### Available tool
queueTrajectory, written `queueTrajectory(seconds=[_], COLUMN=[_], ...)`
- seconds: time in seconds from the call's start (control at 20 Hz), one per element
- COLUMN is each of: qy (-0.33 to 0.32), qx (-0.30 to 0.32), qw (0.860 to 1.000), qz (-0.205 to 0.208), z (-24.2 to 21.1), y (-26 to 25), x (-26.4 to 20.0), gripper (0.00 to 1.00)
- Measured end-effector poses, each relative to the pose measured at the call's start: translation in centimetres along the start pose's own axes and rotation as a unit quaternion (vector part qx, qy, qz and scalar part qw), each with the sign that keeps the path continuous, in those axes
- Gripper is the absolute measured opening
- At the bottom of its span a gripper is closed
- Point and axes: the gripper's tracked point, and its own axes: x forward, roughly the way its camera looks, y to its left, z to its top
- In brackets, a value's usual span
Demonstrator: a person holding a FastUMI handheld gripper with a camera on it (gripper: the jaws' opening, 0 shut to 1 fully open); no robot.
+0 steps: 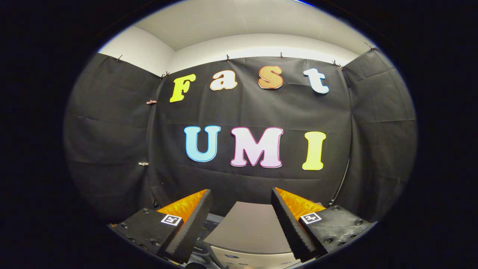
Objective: Put the clothes into the washing machine and then close the washing machine lid.
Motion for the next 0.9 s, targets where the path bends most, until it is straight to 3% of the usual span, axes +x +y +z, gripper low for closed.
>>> queueTrajectory(seconds=[0.9], qy=[0.002], qx=[0.000], qw=[1.000], qz=[-0.014], z=[-0.8], y=[-2.3], x=[-2.1], gripper=[0.99])
